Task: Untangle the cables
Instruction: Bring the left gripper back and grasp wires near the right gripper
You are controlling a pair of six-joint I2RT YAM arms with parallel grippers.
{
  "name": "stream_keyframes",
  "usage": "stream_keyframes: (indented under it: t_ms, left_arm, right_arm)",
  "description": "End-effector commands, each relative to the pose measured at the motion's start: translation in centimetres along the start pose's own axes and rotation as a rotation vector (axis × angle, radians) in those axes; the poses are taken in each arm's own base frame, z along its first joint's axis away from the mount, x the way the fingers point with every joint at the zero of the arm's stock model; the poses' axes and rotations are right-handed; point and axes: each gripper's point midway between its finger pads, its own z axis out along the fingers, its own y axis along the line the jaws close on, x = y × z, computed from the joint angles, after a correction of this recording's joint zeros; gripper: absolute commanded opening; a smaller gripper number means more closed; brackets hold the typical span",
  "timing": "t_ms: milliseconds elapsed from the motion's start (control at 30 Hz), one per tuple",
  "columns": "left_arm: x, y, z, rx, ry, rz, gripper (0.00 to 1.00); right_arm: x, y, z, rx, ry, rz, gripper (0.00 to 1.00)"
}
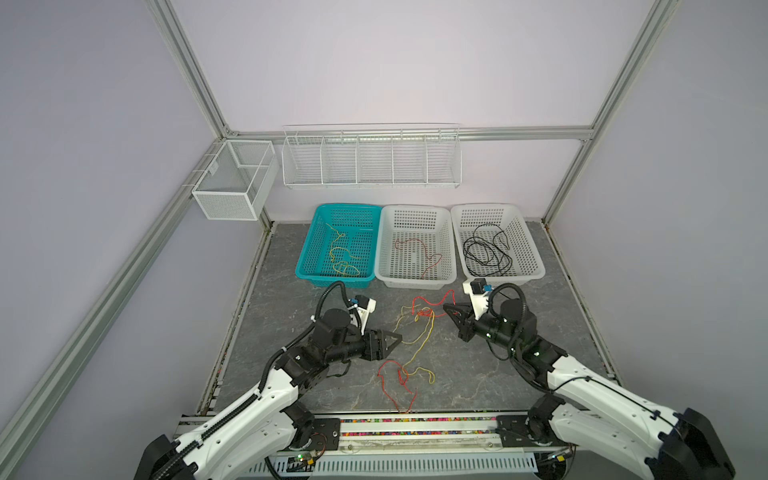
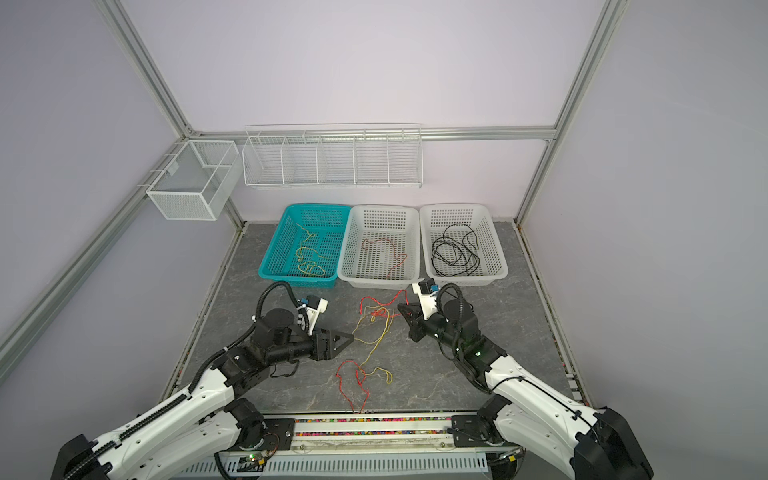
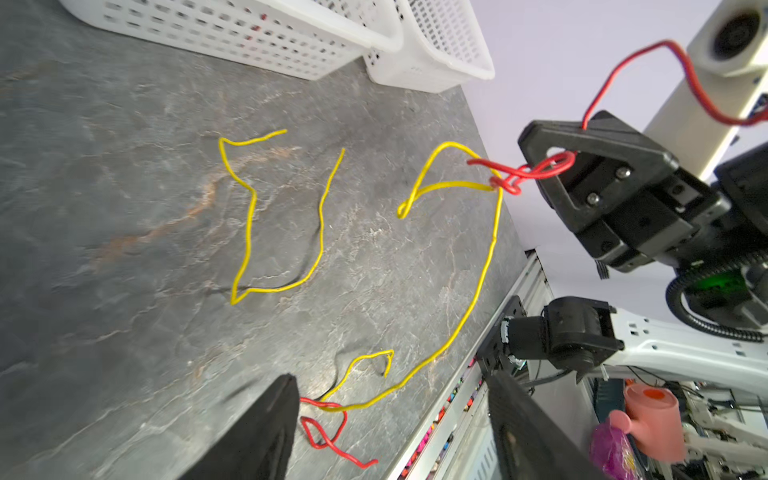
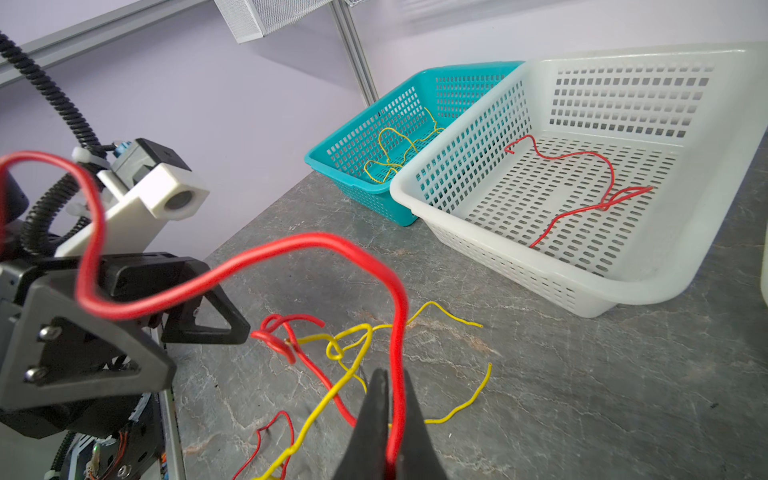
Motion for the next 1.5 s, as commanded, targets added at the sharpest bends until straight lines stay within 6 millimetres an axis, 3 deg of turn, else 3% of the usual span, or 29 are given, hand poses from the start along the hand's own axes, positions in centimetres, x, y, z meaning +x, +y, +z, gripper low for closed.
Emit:
stream_keyframes:
  t_ms: [0, 433, 633, 967, 1100, 1300, 1467]
  left_arm:
    - [-0.7, -2.1, 1.0, 0.087, -0.023, 0.062, 0.73]
    - [3.1, -2.7, 5.4, 0.099, 0.113, 0.126, 0.74]
    - [4.1, -2.5, 6.6, 0.054, 0.157, 0.166, 0.67]
    - [4.0, -1.6, 7.1, 0.006, 0.157, 0.165, 0.16]
    - [3.6, -2.2, 6.7, 0.013, 0.146, 0.174, 0.01]
    - [1.5, -4.2, 4.3, 0.033, 0.072, 0.218, 0.00]
    - [-0.9, -6.2, 0.8, 0.028, -0.021, 0.266, 0.00]
  right_arm:
    - [-0.2, 0.0, 0.1, -0.005, -0.008, 0.001, 0.06]
    - [-0.2, 0.2, 0.3, -0.018, -0.005, 0.010, 0.06]
    - [-0.2, 0.4, 0.2, -0.028, -0.005, 0.012, 0.06]
    - [-0.2, 0.5, 0.2, -0.030, -0.008, 0.015, 0.06]
    - [-0.1, 0.2, 0.2, -0.019, -0.005, 0.017, 0.06]
    - [0.5, -1.3, 0.7, 0.063, 0.033, 0.036, 0.06]
    - [1.5, -3.2, 1.4, 0.160, 0.089, 0.060, 0.06]
